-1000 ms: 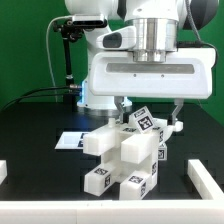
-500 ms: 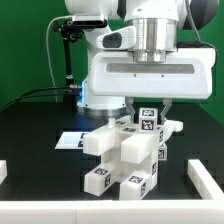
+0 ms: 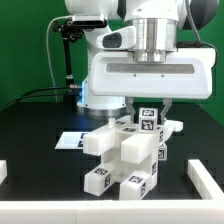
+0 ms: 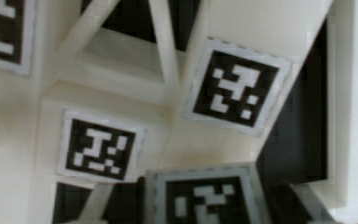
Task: Assemble chair
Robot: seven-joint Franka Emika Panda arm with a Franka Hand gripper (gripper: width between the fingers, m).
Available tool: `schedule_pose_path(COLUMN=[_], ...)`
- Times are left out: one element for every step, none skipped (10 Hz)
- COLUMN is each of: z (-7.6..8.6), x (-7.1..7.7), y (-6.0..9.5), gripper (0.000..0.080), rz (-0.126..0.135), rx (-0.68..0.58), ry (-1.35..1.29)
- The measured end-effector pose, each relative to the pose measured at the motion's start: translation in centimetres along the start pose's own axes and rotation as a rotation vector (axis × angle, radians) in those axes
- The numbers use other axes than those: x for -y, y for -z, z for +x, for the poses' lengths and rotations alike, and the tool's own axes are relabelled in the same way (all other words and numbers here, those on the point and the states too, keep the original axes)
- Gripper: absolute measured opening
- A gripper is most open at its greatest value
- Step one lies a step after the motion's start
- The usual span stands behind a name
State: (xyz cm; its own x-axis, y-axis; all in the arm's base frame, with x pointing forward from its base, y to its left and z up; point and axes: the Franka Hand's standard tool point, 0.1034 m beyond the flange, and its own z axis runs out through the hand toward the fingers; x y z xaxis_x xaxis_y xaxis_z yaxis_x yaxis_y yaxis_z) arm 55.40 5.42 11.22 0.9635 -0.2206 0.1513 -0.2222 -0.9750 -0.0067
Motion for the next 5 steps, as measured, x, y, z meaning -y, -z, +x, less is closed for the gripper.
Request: schedule_pose_path(z=[0.0, 0.0, 0.0, 0.0, 0.0], x=[0.0, 0.0, 0.0, 0.0, 0.0], y=[0.0, 0.0, 0.0, 0.0, 0.0], gripper=[0.0281, 0.0281, 0.0281, 0.0281, 0.0281], rz=[0.0, 0.0, 0.0, 0.0, 0.0], rx=[0.0, 0.0, 0.0, 0.0, 0.0], ry=[0.0, 0.0, -0.006, -0.02, -0.02])
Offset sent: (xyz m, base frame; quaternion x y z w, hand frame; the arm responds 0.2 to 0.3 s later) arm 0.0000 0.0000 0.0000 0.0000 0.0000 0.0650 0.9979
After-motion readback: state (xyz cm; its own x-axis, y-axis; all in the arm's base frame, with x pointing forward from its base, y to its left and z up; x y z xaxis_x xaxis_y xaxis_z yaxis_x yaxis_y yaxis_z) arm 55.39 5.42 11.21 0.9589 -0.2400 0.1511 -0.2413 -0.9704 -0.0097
